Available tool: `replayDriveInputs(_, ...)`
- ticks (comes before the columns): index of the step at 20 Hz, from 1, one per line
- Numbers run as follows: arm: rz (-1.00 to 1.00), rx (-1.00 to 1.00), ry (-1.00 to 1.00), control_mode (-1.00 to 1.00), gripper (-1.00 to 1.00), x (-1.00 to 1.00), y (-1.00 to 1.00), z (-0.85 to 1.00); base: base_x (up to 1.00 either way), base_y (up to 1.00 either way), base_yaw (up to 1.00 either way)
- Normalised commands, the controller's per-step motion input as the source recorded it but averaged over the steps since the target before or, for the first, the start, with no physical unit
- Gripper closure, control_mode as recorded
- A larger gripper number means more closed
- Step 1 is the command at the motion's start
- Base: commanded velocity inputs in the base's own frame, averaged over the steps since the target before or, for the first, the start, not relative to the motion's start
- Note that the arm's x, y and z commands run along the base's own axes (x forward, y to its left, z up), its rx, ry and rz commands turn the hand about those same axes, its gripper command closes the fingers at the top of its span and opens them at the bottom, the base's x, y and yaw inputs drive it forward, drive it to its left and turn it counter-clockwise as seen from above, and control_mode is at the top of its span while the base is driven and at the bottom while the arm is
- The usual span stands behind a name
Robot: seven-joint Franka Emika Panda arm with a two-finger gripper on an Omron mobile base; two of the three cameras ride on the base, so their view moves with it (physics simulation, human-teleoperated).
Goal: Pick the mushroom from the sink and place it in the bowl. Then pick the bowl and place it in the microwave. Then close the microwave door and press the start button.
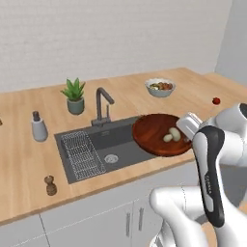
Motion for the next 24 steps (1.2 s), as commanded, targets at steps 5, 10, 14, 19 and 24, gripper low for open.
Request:
replayDriveInputs(5,0.00,0.00,0.00,1.00,1.00,0.00,0.00,0.00,-0.35,0.00,-0.83)
replayDriveInputs(10,0.00,0.00,0.00,1.00,1.00,0.00,0.00,0.00,-0.09,0.00,-0.89)
replayDriveInputs(14,0.00,0.00,0.00,1.00,1.00,0.00,0.00,0.00,-0.01,-0.01,-0.84)
replayDriveInputs(19,0.00,0.00,0.00,1.00,1.00,0.00,0.00,0.00,0.00,-0.04,-0.74)
replayDriveInputs(24,0.00,0.00,0.00,1.00,1.00,0.00,0.00,0.00,0.48,-0.04,-0.56)
